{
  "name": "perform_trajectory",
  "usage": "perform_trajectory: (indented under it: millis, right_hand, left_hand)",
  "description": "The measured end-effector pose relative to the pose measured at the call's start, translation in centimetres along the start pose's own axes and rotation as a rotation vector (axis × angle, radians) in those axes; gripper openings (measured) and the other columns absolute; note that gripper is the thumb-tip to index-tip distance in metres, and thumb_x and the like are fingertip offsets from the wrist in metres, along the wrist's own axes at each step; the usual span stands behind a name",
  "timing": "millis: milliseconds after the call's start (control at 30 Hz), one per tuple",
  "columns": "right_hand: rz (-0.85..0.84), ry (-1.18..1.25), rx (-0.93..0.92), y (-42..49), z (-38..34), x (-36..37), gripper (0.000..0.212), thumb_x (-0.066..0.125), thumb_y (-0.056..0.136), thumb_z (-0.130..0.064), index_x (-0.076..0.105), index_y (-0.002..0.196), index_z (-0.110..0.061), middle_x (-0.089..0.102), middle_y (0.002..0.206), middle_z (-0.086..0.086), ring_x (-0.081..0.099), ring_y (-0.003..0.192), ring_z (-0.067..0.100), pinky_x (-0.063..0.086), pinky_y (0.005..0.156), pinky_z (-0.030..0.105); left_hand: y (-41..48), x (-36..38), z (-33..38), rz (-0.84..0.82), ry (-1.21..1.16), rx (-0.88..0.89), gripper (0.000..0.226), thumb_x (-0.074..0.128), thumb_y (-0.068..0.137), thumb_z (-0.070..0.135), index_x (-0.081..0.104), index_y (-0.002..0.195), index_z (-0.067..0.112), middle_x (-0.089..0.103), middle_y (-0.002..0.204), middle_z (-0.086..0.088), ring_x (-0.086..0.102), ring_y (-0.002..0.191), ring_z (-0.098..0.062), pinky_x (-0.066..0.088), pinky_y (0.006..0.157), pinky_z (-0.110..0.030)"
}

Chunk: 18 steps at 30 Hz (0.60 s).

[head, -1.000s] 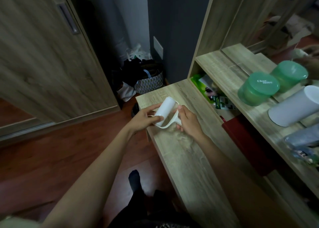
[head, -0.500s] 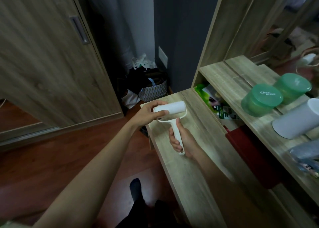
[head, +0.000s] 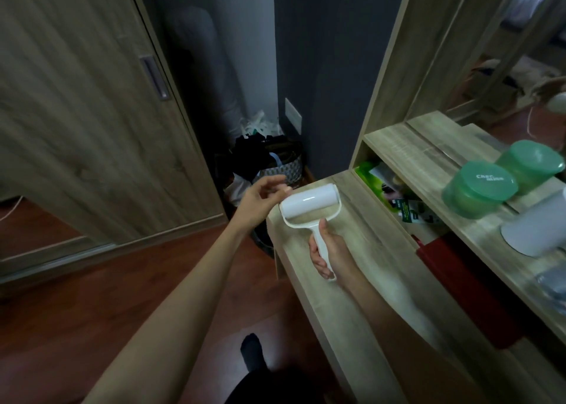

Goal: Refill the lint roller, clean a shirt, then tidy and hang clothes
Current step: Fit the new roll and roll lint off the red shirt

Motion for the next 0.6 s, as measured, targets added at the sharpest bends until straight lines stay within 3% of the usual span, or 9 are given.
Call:
perform_trajectory:
  millis: [200,333,467,600]
  right_hand:
    - [-0.057,-0.003,-0.056,3.0,-2.5,3.2,0.061,0.039,0.076,-0.072,0.048,0.062,-0.013,0.033,0.039,0.002,0.027,0.026,0.011,0.023,0.031,0.014]
    - [-0.081,-0.026,-0.076,7.4,-4.8,6.8,0.06,0.036,0.079,-0.07,0.047,0.064,-0.013,0.032,0.041,0.001,0.027,0.027,0.011,0.023,0.031,0.014]
    - [-0.074,-0.022,-0.088,13.3,-6.8,11.5,0.059,0.038,0.08,-0.068,0.047,0.063,-0.012,0.033,0.039,0.001,0.028,0.026,0.011,0.023,0.03,0.014]
    - [-0.07,0.008,-0.094,19.8,-9.3,16.9,0.059,0.037,0.082,-0.066,0.046,0.063,-0.011,0.033,0.038,0.0,0.028,0.025,0.011,0.022,0.03,0.015]
  left_hand:
    - [1.8,-5.1,0.8,0.089,-0.009,0.1,0.025,0.069,0.088,0.014,0.065,0.113,0.013,0.068,0.1,0.0,0.061,0.085,0.007,0.048,0.075,-0.012]
    - [5.1,-11.7,-0.1,0.168,0.076,0.191,0.022,0.067,0.09,0.019,0.066,0.111,0.023,0.069,0.106,-0.002,0.063,0.096,-0.009,0.051,0.089,-0.028]
    - [9.0,-19.3,-1.6,0.271,0.128,0.199,0.02,0.063,0.092,0.014,0.065,0.111,0.021,0.069,0.101,0.003,0.063,0.091,-0.005,0.048,0.084,-0.019]
    - [13.0,-27.2,-2.6,0.379,0.172,0.203,0.023,0.063,0.092,0.015,0.064,0.113,0.023,0.068,0.103,0.011,0.063,0.094,0.0,0.049,0.088,-0.02]
Point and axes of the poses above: each hand's wrist, its own y-axis towards the middle knuckle, its own x-axis out of the palm, z = x × y, the point moved 3 cm from there along y, towards the middle knuckle
